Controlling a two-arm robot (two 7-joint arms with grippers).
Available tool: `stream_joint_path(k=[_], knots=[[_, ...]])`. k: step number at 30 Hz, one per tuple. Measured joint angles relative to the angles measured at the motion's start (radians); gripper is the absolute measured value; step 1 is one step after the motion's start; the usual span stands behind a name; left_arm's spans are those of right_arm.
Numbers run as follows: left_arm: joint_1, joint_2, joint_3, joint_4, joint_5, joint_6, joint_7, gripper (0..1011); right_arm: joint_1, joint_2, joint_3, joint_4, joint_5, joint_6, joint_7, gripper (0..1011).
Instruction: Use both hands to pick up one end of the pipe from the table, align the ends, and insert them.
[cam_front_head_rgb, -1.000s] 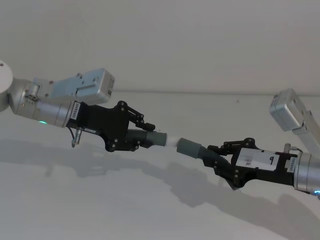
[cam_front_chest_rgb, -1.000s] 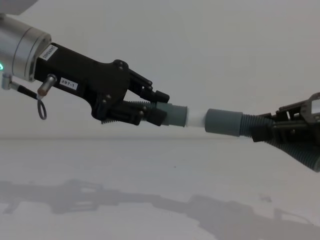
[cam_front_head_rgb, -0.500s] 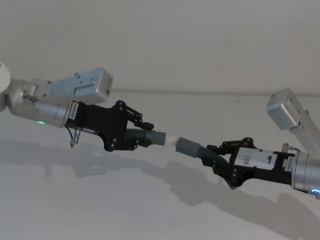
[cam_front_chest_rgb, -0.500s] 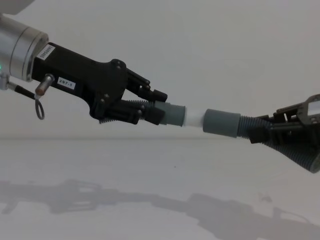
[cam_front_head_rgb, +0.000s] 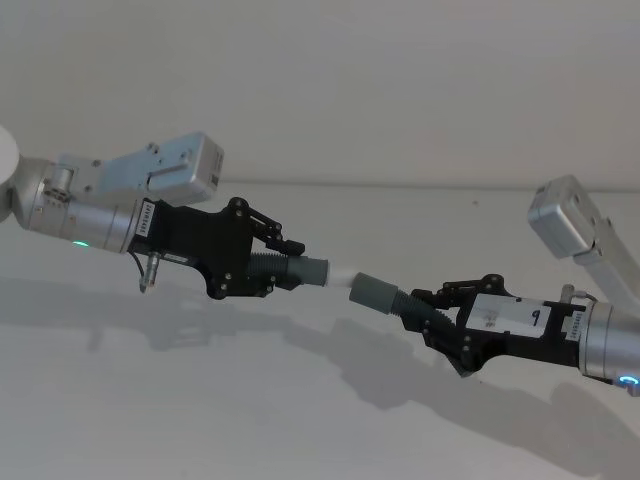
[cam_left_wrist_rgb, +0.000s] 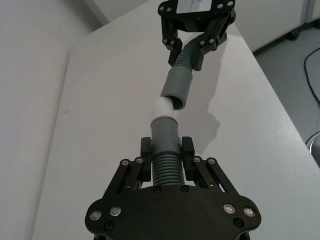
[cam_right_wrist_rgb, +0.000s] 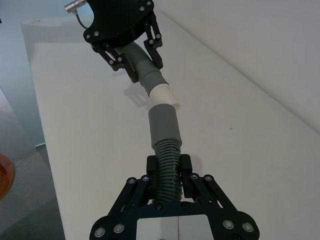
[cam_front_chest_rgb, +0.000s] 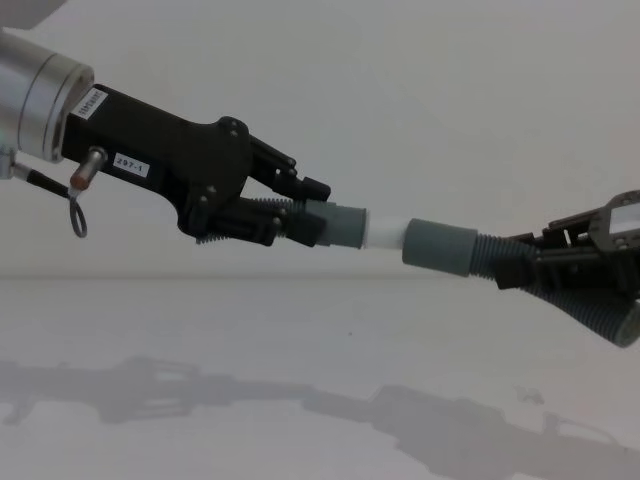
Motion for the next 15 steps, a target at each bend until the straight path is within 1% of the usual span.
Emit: stream_joint_path(k=[15], knots=[[0.000, -0.005, -0.003, 0.012, 0.013, 0.002, 0.007, 346, 0.011, 0.001, -0.011, 0.009, 0.004, -0.003, 0.000, 275]])
